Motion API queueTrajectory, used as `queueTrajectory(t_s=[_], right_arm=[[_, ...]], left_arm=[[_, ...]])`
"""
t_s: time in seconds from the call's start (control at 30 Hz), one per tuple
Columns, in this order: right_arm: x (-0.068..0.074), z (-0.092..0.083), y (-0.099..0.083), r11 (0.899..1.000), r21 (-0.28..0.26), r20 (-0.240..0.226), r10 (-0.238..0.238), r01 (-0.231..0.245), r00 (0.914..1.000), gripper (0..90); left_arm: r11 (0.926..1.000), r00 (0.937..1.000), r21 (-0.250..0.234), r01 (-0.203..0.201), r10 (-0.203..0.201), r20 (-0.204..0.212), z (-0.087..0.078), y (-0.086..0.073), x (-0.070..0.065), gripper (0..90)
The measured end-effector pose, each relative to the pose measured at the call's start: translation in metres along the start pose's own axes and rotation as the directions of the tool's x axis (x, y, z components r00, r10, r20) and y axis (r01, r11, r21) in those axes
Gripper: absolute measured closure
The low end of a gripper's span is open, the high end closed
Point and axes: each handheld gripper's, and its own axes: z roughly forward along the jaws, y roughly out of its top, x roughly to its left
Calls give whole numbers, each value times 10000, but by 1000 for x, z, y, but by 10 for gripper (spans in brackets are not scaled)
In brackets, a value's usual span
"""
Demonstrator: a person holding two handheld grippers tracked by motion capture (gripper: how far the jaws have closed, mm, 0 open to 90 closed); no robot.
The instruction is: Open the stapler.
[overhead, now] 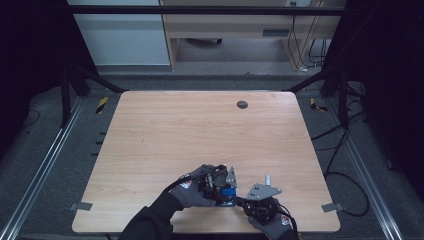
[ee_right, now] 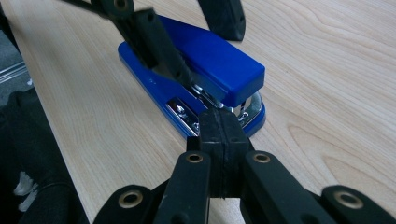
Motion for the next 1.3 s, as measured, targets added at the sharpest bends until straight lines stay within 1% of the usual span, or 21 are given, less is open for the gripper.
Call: queueTrajectory(t_s=[0.03, 0.1, 0.13, 0.27, 0.3, 0.37, 0.53, 0.6, 0.7, 0.83, 0.97, 1.07, 1.3], right_arm=[[0, 1, 0, 10000, -7, -24, -34, 34, 10000, 900], [-1, 1, 0, 10000, -37, -61, -72, 72, 10000, 900], [-1, 2, 0, 10000, -13, -96, -20, 19, 10000, 900], [-1, 4, 0, 10000, 68, -76, -48, 48, 10000, 900], [-1, 4, 0, 10000, 69, -75, -57, 57, 10000, 900], [-1, 4, 0, 10000, 54, -70, -59, 59, 10000, 900], [-3, 4, 0, 10000, -10, -44, 19, -19, 10000, 900], [-3, 4, 0, 10000, -15, -61, 52, -52, 10000, 900], [-3, 5, 0, 10000, 10, -59, 58, -58, 10000, 900], [-2, 8, 0, 10000, 33, -88, 3, -3, 10000, 900], [-1, 9, 0, 9999, -76, -35, -133, 133, 9999, 900], [0, 10, 0, 9998, -147, -21, -161, 161, 9999, 900], [0, 10, -2, 9998, -220, -30, 15, -15, 10000, 900]], left_arm=[[10000, 10000, 29, -48, 48, 13, 1, 0, 1, 546], [10000, 9999, 7, 26, -26, 106, 3, 0, 1, 557], [10000, 9999, 34, -52, 51, 98, 4, 1, 2, 565], [9995, 9996, 291, -94, 86, 259, 8, 1, 4, 591], [9993, 9995, 321, -174, 166, 253, 9, 1, 5, 597], [9992, 9995, 379, -120, 110, 282, 11, 1, 4, 607], [9982, 9988, 520, -286, 264, 422, 15, 2, 5, 633], [9982, 9984, 532, -284, 258, 493, 17, 2, 6, 635], [9981, 9981, 541, -303, 273, 557, 18, 3, 6, 637], [9984, 9980, 516, -227, 196, 607, 18, 5, 7, 638], [9967, 9976, 704, -401, 360, 586, 18, 7, 6, 642], [9959, 9970, 783, -448, 397, 660, 18, 8, 7, 646], [9950, 9956, 835, -542, 474, 807, 18, 8, 9, 654]])
